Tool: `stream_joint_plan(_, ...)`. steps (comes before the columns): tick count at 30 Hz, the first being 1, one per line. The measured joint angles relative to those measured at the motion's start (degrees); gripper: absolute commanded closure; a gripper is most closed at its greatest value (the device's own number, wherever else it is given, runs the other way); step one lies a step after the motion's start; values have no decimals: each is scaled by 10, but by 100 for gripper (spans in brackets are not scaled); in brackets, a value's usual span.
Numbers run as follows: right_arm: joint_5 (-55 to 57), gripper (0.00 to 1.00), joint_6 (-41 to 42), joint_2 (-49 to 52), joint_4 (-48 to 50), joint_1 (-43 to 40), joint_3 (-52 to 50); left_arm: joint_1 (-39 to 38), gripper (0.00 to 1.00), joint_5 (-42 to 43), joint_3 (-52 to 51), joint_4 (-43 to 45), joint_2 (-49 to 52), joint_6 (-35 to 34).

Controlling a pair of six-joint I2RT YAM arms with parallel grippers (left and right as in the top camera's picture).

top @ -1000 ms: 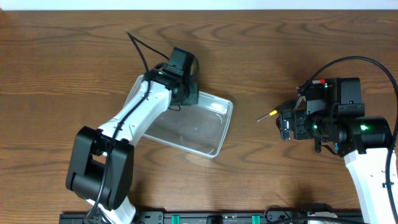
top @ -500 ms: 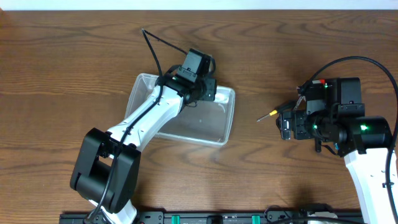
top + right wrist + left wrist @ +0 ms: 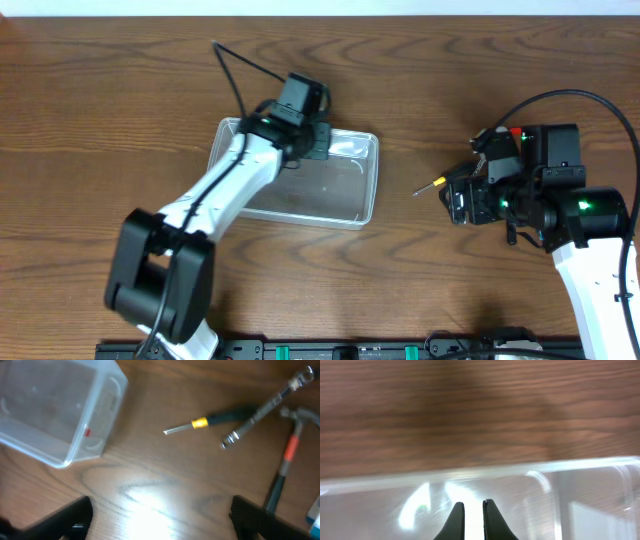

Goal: Pack container

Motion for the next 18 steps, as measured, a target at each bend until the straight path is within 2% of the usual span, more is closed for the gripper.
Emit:
stream_joint_plan(1,-4,65,3,0,10,8,0,8,94,-8,3,-18,-12,4)
stream_joint_plan(3,-11,89,12,0,31,31,0,30,94,-28,13,-56,-50,12)
stream_joint_plan(5,-16,99,25,0,54,59,0,54,94,-47,26,-81,-92,16)
stream_joint_plan(12,-26,99,59,28,118,183,0,186,93,-97,47,-175,-227,24)
stream_joint_plan(18,-30,99,79,110,176,254,1,285,94,-101,47,-235,-234,24)
